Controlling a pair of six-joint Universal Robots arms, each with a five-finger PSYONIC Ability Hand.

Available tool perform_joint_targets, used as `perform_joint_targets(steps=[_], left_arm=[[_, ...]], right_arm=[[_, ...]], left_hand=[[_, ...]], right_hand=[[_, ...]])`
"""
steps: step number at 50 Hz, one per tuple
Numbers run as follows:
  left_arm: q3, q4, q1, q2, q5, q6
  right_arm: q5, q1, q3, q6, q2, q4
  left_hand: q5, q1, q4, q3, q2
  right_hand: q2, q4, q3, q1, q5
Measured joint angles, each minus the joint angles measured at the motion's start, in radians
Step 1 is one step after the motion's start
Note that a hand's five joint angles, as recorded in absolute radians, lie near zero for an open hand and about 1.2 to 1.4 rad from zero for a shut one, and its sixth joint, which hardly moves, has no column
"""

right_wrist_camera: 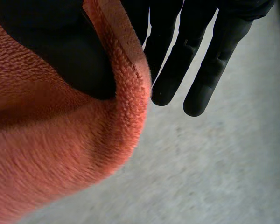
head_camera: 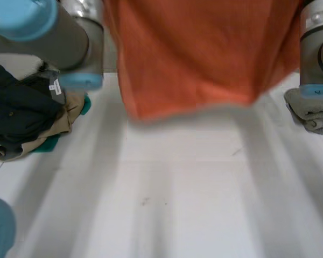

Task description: Fold the laundry.

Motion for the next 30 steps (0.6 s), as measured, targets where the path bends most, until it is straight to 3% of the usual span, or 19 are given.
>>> perform_joint_targets(steps=[5, 13, 22, 30], left_arm=[[-0.118, 0.059, 0.008, 0.084, 0.008, -0.003], [-0.531, 0.053, 0.018, 0.212, 0.009, -0.034], [-0.936, 0.052, 0.020, 0.224, 0.010, -0.096], [-1.132, 0.060, 0.018, 0.221, 0.013, -0.113]], right_arm=[[-0.006, 0.018, 0.044, 0.024, -0.026, 0.022], [-0.013, 0.027, 0.165, 0.050, -0.037, 0.239], [-0.115, 0.010, 0.363, 0.161, 0.011, 0.372], [-0.163, -0.031, 0.440, 0.330, 0.046, 0.491]], left_hand=[[0.000, 0.000, 0.000, 0.000, 0.000], [0.000, 0.000, 0.000, 0.000, 0.000], [0.000, 0.000, 0.000, 0.000, 0.000], [0.000, 0.000, 0.000, 0.000, 0.000]], right_hand=[[0.000, 0.000, 0.000, 0.000, 0.001], [0.000, 0.000, 0.000, 0.000, 0.001], [0.000, 0.000, 0.000, 0.000, 0.001], [-0.015, -0.017, -0.016, -0.004, -0.009]])
